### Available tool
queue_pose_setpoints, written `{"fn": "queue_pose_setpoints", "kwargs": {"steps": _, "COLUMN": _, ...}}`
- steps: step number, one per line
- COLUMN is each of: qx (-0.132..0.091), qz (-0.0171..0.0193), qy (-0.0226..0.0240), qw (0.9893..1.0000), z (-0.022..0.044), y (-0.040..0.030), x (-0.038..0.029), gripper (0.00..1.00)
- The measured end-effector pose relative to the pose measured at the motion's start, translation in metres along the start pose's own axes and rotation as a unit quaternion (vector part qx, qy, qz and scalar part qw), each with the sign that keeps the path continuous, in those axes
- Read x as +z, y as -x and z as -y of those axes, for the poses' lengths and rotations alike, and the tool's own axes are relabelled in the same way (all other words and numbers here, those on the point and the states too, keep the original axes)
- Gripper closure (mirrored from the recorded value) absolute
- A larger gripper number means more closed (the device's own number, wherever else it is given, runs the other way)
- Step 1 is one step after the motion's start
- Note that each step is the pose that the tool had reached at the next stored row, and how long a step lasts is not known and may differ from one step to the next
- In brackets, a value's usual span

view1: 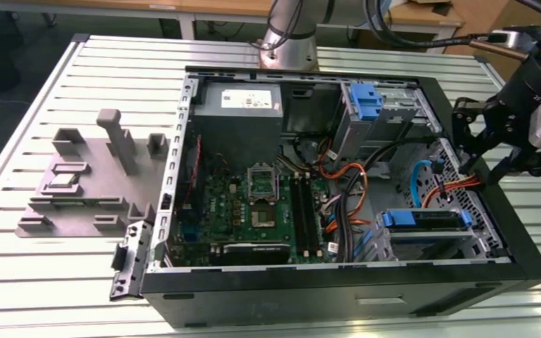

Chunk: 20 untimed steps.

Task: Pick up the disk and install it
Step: 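Insert the first disk wire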

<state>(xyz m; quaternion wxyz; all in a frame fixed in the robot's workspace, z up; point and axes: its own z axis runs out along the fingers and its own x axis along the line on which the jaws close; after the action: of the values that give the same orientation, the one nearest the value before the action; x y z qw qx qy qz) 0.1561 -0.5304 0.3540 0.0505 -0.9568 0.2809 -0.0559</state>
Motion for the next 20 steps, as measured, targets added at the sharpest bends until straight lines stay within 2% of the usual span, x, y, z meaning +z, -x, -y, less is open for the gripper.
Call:
{"fn": "queue_pose_setpoints", "kwargs": {"steps": 2, "qx": -0.007, "qz": -0.0022, "qy": -0.0018, "qw": 1.0, "z": -0.0006, "y": -0.0003, "x": 0.0001, "gripper": 0.58}}
{"fn": "queue_pose_setpoints", "kwargs": {"steps": 4, "qx": -0.012, "qz": -0.0044, "qy": -0.0002, "qw": 0.9999, "z": -0.0008, "y": -0.0004, "x": 0.0002, "gripper": 0.58}}
{"fn": "queue_pose_setpoints", "kwargs": {"steps": 10, "qx": -0.033, "qz": -0.0065, "qy": 0.005, "qw": 0.9994, "z": -0.0011, "y": -0.0004, "x": 0.001, "gripper": 0.58}}
{"fn": "queue_pose_setpoints", "kwargs": {"steps": 16, "qx": -0.041, "qz": -0.0101, "qy": 0.0029, "qw": 0.9991, "z": -0.0032, "y": 0.0028, "x": 0.0015, "gripper": 0.58}}
{"fn": "queue_pose_setpoints", "kwargs": {"steps": 20, "qx": -0.043, "qz": -0.0149, "qy": -0.0002, "qw": 0.999, "z": -0.0052, "y": 0.0058, "x": 0.0011, "gripper": 0.58}}
